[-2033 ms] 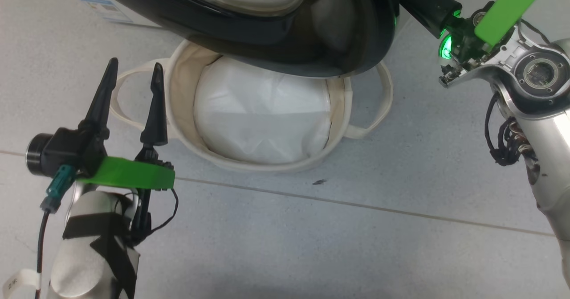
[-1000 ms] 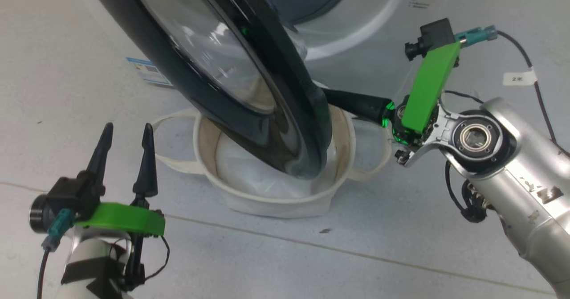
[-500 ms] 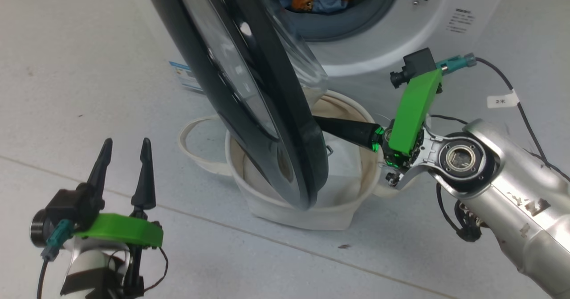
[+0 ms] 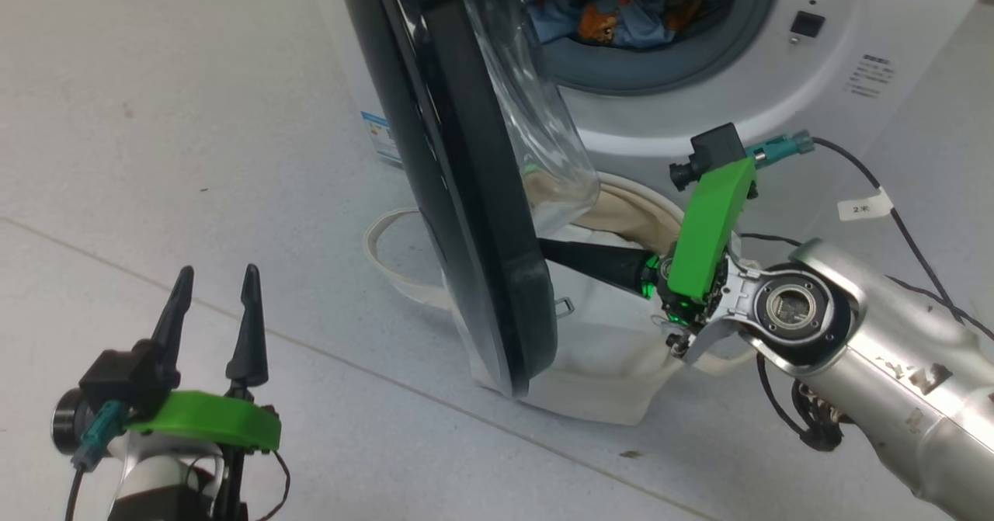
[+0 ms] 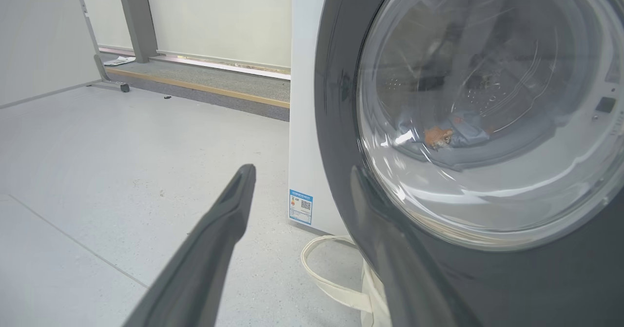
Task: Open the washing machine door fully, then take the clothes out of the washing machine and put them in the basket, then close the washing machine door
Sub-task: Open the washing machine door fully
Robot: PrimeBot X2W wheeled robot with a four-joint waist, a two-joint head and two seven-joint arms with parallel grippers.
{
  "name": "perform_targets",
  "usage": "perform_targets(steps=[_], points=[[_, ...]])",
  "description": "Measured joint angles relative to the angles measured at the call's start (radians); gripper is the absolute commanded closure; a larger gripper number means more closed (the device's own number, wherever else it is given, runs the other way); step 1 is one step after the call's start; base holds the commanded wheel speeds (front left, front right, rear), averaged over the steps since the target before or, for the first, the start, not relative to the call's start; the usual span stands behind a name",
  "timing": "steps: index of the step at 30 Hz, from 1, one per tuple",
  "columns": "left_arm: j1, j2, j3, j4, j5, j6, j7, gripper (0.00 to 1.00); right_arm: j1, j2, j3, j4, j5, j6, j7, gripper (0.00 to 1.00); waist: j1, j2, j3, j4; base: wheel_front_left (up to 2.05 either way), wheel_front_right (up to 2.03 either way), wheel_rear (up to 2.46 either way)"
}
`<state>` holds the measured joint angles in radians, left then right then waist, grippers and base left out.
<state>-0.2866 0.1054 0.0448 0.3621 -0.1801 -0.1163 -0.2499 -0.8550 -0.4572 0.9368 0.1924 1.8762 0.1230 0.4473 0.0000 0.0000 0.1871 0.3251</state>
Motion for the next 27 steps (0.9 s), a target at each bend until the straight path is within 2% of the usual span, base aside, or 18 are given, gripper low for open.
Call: perform_targets(steps=[27], points=[[0.02, -0.001, -0.001, 0.005, -0.017, 0.001, 0.0, 0.0, -0.104, -0.067, 0.237, -0.058, 0.164, 0.0, -0.155, 1.0, 0.0, 0.0, -0.024, 0.143, 0.0, 0.0, 0.0]])
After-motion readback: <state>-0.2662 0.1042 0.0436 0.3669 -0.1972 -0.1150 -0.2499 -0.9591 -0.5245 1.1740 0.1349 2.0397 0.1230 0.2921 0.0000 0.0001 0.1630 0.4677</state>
